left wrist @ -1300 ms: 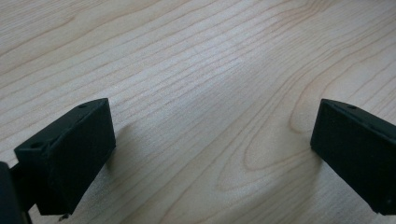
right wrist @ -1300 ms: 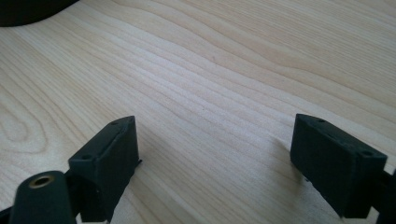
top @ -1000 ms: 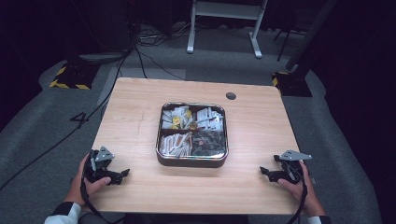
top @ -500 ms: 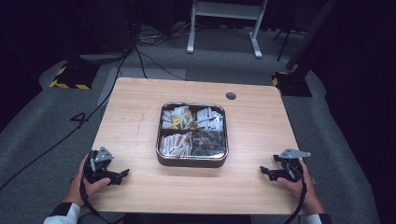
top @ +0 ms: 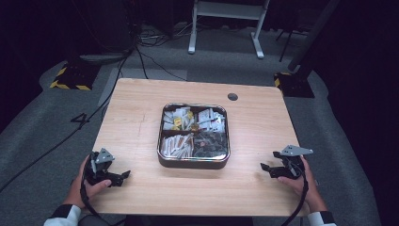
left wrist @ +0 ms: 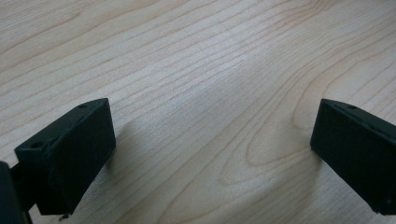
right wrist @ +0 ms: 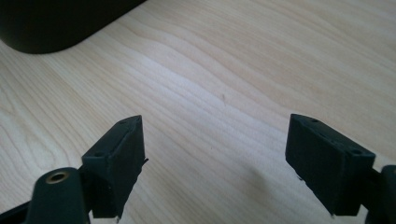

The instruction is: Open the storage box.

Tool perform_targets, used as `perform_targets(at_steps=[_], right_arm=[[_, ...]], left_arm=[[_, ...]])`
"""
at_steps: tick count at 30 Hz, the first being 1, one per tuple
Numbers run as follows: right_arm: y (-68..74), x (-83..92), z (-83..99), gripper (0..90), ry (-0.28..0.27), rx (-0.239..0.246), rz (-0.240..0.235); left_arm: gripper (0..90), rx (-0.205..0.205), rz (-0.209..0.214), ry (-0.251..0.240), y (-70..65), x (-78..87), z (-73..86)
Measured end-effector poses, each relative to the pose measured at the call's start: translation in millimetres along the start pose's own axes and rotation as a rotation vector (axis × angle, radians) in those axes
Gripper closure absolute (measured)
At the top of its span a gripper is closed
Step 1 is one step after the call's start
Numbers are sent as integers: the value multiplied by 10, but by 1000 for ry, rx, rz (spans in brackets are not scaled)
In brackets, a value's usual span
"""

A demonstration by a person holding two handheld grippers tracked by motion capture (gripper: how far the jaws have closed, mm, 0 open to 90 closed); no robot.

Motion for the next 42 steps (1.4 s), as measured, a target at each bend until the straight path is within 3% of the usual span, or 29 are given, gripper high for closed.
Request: perform_targets(at_steps=[14, 23, 42], right_arm=[[93, 3, -366, 210, -45, 43, -24], [230, -62, -591, 225, -59, 90, -44], [445, -161, -1112, 253, -99, 122, -74]], left_arm=[[2, 0, 0, 0, 0, 0, 0], [2, 0, 0, 0, 0, 0, 0], [2, 1, 0, 0, -1, 0, 1]])
Point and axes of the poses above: each handheld gripper's, and its own axes: x roughly backward along the jaws, z roughly out of its underside, y roughly to its left, the point moved 9 cm from there along -x, roughly forward along the jaws, and after that the axes turned 10 degrees about z, right-handed, at the moved point
